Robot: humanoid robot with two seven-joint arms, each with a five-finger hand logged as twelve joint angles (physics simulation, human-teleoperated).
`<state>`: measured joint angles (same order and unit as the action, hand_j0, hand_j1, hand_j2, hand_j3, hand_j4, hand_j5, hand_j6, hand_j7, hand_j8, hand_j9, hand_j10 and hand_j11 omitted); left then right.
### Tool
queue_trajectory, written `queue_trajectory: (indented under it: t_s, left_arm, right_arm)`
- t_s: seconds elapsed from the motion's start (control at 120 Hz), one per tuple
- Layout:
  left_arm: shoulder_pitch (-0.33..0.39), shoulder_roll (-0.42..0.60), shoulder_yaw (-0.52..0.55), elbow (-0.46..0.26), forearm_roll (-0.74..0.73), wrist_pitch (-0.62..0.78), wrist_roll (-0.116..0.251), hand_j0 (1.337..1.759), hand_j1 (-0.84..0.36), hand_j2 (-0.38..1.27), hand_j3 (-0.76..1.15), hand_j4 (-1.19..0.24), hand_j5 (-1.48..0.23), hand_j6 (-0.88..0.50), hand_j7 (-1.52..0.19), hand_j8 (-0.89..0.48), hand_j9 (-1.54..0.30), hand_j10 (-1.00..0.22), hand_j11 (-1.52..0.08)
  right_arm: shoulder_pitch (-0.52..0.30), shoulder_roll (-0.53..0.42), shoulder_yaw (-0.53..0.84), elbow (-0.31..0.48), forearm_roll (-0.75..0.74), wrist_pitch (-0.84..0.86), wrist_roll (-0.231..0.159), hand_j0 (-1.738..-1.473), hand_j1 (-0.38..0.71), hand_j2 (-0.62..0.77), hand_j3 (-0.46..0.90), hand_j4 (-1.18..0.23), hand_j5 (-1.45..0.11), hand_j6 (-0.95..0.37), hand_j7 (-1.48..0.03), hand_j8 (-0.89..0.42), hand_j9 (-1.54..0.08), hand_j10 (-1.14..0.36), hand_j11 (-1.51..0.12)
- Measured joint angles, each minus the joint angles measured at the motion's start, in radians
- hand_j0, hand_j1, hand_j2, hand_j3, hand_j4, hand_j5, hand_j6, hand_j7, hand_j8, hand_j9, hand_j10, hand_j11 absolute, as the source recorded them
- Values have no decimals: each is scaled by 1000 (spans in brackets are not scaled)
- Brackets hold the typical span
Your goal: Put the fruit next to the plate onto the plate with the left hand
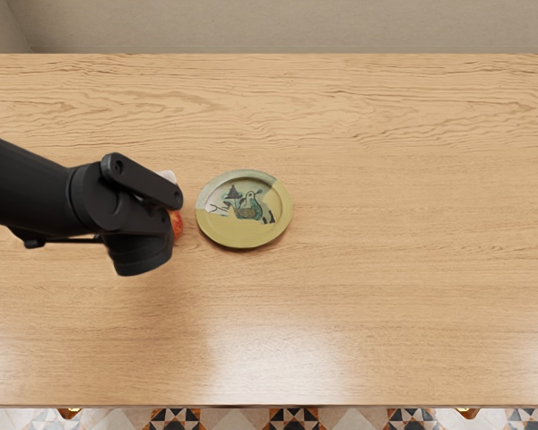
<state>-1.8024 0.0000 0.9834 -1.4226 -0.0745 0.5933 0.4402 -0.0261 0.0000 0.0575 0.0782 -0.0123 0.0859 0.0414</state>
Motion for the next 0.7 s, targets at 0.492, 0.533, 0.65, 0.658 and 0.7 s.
queue_trajectory:
  t_s: [0.492, 0.533, 0.65, 0.658, 0.7]
  left_arm:
    - [27, 0, -35, 44, 1, -61, 0, 1658, -73, 71, 0, -353, -458, -353, -458, -353, -458, -352, -458]
    - [30, 0, -36, 43, 1, -62, 0, 1658, -84, 73, 0, -361, -469, -362, -469, -361, -469, -361, -469]
    - [32, 0, -37, 41, 2, -63, 0, 1658, -105, 76, 0, -381, -491, -343, -470, -379, -492, -379, -492]
    - [32, 0, -37, 40, 2, -63, 0, 1658, -106, 77, 0, -382, -491, -340, -474, -380, -494, -380, -494]
    - [32, 0, -37, 39, 2, -63, -1, 1658, -111, 77, 0, -387, -495, -322, -497, -384, -499, -384, -499]
  right_arm:
    - [0, 0, 0, 0, 0, 0, 0, -1658, -305, -7, 0, -37, -47, -37, -47, -37, -47, -37, -47]
    - [0, 0, 0, 0, 0, 0, 0, -1658, -305, -7, 0, -37, -47, -37, -47, -37, -47, -37, -47]
    - [0, 0, 0, 0, 0, 0, 0, -1658, -305, -7, 0, -37, -47, -37, -47, -37, -47, -37, -47]
    - [0, 0, 0, 0, 0, 0, 0, -1658, -305, -7, 0, -37, -47, -37, -47, -37, -47, -37, -47]
    - [0, 0, 0, 0, 0, 0, 0, -1658, -305, -7, 0, -37, -47, -37, -47, -37, -47, -37, -47]
